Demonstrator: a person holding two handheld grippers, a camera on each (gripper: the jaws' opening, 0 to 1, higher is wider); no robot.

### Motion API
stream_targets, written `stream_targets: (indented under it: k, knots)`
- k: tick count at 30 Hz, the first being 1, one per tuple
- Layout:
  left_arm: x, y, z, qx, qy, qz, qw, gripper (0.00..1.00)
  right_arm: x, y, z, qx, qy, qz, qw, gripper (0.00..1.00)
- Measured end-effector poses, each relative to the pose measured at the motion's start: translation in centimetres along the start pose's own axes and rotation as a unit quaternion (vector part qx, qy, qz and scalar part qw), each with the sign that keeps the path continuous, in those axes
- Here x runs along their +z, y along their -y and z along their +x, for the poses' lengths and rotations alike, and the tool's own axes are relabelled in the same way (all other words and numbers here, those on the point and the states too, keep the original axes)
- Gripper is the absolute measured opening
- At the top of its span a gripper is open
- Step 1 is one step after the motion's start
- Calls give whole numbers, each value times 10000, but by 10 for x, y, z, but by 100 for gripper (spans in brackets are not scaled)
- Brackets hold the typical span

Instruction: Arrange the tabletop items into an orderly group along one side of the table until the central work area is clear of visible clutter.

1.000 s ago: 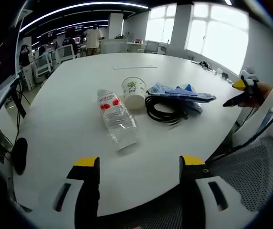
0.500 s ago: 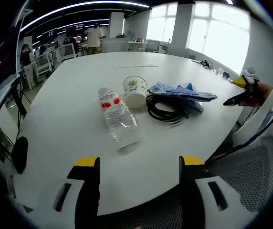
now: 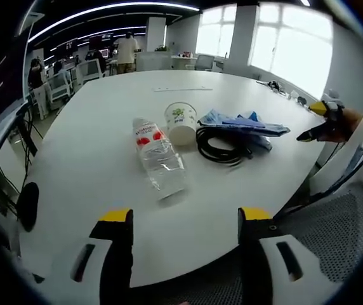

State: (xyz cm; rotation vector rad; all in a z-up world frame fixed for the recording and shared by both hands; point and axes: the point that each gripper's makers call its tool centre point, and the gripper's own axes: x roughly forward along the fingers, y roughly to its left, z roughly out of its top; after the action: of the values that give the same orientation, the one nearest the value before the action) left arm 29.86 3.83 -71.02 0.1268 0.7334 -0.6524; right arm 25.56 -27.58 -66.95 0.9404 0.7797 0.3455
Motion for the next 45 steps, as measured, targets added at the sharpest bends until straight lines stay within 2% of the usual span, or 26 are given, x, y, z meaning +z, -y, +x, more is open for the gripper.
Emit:
stream_targets:
  k: [15, 24, 31, 36, 45]
  knots:
    - [6, -1, -3, 93, 133, -48, 9999, 67, -9, -3, 11, 15, -144, 2, 9999, 75]
    - [18, -4, -10, 173, 417, -189, 9988, 67, -10, -13, 24, 87, -213, -21, 9997, 73]
    - [26, -3, -12, 233, 557, -216, 9979, 67, -5, -17, 34, 145, -224, 110, 9996, 72]
    - [27, -3, -12, 245, 578, -213, 9978, 66, 3, -16, 38, 136, -27, 483, 9987, 72]
    - [30, -4, -14, 278, 635, -234, 9973, 65, -2, -11, 49, -6, -66, 539, 9985, 72]
